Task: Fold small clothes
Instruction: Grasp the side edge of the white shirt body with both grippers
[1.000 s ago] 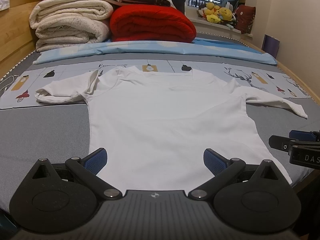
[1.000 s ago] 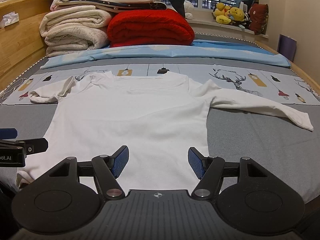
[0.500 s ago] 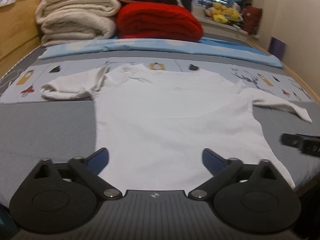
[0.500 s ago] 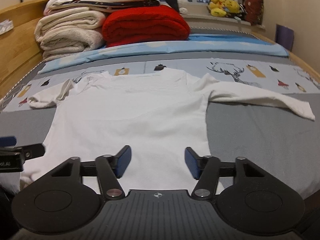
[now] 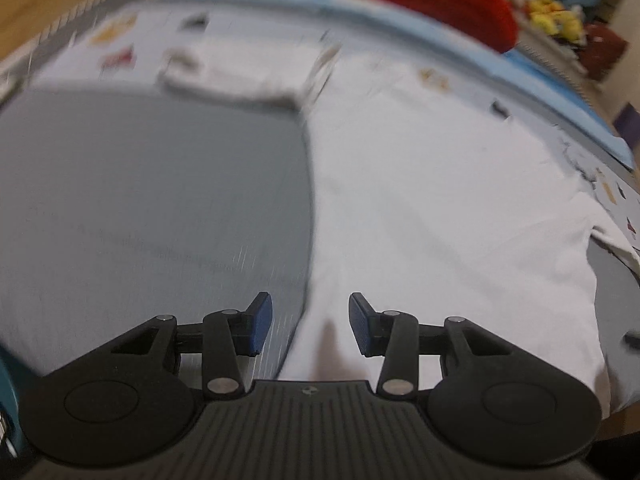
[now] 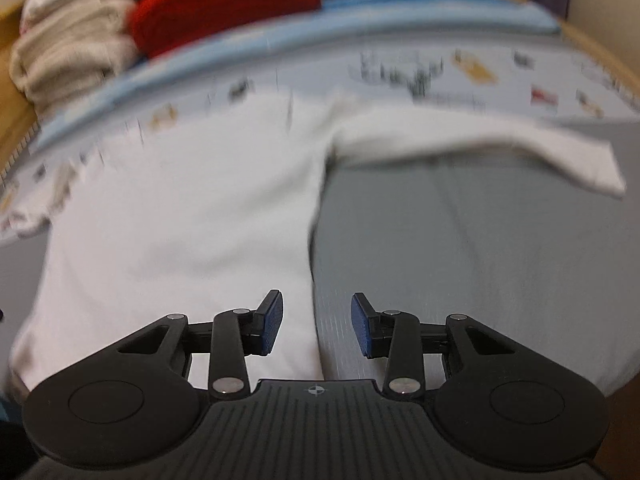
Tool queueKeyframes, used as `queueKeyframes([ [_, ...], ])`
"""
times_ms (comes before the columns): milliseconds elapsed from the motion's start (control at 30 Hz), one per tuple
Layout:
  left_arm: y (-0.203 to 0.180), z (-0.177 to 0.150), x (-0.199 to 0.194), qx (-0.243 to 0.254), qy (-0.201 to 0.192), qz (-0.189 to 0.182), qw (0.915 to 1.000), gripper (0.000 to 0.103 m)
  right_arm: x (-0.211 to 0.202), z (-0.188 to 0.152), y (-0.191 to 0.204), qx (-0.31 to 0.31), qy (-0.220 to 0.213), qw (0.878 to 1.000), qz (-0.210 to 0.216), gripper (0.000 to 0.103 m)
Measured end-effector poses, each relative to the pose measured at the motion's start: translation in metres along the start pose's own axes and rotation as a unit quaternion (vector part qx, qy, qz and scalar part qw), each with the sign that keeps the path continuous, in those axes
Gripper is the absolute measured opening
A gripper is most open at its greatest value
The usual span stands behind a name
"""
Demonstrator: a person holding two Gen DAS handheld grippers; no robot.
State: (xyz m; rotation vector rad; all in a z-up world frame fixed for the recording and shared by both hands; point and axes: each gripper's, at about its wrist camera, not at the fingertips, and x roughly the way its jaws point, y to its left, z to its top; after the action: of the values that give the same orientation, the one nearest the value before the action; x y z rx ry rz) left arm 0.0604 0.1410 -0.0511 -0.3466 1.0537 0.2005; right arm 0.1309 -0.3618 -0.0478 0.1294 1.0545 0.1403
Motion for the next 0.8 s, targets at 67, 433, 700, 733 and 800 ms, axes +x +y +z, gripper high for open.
queueKeyframes([
  [67,0.01,-0.005,0.005,-0.015,0.024,-0.004,0.9996,0.047,0.021,-0.011,-0.004,0.023,0.057,0.998,0.008,0.04],
  [433,0.011,-0.023,0.014,0.003,0.073,-0.02,0.9972,0.01,0.045,-0.033,0.017,-0.024,0.128,0.991,-0.007,0.004],
  [700,0.015,-0.025,-0.015,0.027,0.016,-0.057,0.9979,0.008,0.004,-0.019,-0.03,0.085,0.045,0.995,-0.024,0.002],
  [733,0.019,-0.026,-0.009,0.019,0.029,-0.046,0.9983,0.011,0.005,-0.02,-0.032,0.089,0.046,0.995,-0.025,0.002],
  [800,0.027,-0.027,-0.004,-0.001,0.054,-0.055,0.9971,0.024,0.012,-0.024,-0.028,0.083,0.07,0.994,-0.024,0.005],
])
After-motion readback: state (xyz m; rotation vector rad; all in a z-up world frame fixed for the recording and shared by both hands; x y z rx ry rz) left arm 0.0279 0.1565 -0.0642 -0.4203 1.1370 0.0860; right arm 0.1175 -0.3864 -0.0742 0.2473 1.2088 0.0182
